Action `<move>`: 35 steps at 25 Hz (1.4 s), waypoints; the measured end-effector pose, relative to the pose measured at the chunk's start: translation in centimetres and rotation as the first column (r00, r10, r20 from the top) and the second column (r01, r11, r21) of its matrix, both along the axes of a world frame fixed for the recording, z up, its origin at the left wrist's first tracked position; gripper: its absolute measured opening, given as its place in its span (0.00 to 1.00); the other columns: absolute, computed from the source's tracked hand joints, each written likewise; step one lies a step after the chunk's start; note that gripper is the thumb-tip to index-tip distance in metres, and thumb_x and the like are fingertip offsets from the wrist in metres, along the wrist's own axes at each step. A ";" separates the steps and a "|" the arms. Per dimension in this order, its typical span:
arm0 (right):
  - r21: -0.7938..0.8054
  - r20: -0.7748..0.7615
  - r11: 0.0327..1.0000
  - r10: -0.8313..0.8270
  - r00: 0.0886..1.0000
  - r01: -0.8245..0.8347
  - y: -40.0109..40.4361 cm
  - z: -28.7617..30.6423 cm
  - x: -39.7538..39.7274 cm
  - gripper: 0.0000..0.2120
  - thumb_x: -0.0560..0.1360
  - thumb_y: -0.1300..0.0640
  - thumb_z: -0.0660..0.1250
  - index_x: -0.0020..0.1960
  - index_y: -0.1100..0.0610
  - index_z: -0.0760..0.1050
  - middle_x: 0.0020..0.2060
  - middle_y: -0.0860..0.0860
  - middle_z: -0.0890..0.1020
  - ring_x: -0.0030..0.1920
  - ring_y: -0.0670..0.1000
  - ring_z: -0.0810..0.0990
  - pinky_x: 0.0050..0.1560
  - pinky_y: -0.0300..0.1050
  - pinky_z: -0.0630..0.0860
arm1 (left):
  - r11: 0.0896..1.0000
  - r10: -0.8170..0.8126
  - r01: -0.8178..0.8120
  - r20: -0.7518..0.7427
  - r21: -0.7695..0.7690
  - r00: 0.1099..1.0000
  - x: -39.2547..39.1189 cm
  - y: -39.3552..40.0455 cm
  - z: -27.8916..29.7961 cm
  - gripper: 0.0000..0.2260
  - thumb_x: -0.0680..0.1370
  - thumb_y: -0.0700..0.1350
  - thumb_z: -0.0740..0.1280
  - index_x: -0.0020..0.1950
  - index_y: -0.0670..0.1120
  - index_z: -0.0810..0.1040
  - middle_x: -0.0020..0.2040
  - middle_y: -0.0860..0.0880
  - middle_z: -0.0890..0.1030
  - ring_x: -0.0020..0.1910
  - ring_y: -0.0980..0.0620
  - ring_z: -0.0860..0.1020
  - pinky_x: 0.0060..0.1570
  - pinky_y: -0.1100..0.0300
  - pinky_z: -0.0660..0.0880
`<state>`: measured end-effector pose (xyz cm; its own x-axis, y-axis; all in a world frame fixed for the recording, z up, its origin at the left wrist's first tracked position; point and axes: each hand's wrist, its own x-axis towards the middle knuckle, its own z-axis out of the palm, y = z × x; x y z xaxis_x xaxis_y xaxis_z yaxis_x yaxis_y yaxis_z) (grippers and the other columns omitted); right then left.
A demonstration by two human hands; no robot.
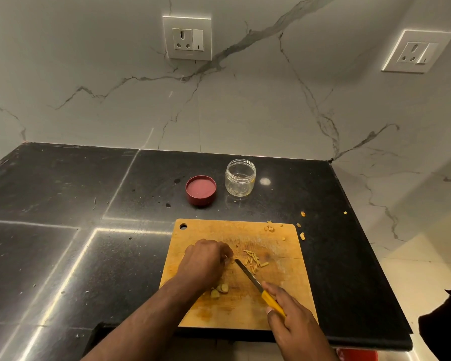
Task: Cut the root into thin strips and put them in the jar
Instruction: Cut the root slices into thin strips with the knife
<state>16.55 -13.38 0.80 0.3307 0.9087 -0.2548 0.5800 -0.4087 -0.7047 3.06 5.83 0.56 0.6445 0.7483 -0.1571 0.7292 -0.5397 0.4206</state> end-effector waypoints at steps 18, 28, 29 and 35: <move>-0.046 0.024 0.998 0.034 0.999 -0.033 1.6 1.0 -2.3 0.25 0.83 0.54 0.55 0.78 0.42 0.53 0.72 0.40 0.65 0.60 0.34 0.63 0.51 0.16 0.56 | 0.975 0.222 -0.220 0.055 -0.029 0.974 -0.3 0.2 -1.1 0.12 0.80 0.53 0.68 0.62 0.57 0.82 0.60 0.60 0.82 0.63 0.54 0.72 0.59 0.49 0.65; -0.033 0.029 0.995 0.090 0.996 -0.089 2.8 1.3 -3.6 0.26 0.84 0.54 0.53 0.79 0.43 0.49 0.74 0.42 0.64 0.66 0.38 0.65 0.59 0.27 0.60 | 0.973 0.230 -0.231 0.036 0.013 0.972 -0.2 -0.2 -1.1 0.11 0.81 0.54 0.67 0.62 0.57 0.82 0.59 0.59 0.82 0.62 0.54 0.73 0.56 0.50 0.63; -0.036 0.030 0.995 0.093 0.995 -0.092 2.9 1.4 -3.6 0.26 0.84 0.54 0.53 0.79 0.43 0.49 0.74 0.43 0.64 0.67 0.39 0.66 0.59 0.27 0.60 | 0.973 0.230 -0.230 0.034 0.010 0.973 -0.2 -0.2 -1.1 0.11 0.81 0.54 0.67 0.62 0.57 0.82 0.59 0.59 0.83 0.62 0.54 0.73 0.56 0.50 0.63; -0.053 0.017 0.991 0.125 0.992 -0.124 3.1 1.5 -3.5 0.26 0.84 0.54 0.52 0.80 0.44 0.50 0.74 0.43 0.63 0.69 0.41 0.65 0.65 0.31 0.61 | 0.976 0.215 -0.216 0.023 0.024 0.976 -0.2 -0.3 -1.1 0.11 0.81 0.54 0.66 0.61 0.56 0.82 0.58 0.59 0.83 0.61 0.54 0.74 0.57 0.49 0.65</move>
